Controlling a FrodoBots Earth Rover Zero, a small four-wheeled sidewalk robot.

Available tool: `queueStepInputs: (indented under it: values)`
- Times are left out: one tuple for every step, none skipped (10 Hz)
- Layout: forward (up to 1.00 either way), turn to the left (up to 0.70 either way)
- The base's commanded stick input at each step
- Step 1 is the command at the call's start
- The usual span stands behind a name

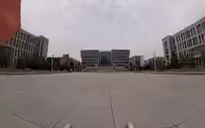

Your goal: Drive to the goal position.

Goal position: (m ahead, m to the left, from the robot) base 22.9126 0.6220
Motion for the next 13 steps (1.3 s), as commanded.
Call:
queueStepInputs:
  values:
    - [0.85, 0.0]
    - [0.85, 0.0]
    - [0.85, 0.0]
    - [0.85, 0.0]
    - [0.85, 0.0]
    - [0.85, 0.0]
    - [0.85, 0.0]
    - [0.85, 0.0]
    - [0.85, 0.0]
    - [0.85, 0.0]
    - [0.85, 0.0]
    - [0.85, 0.02]
    - [0.85, 0.15]
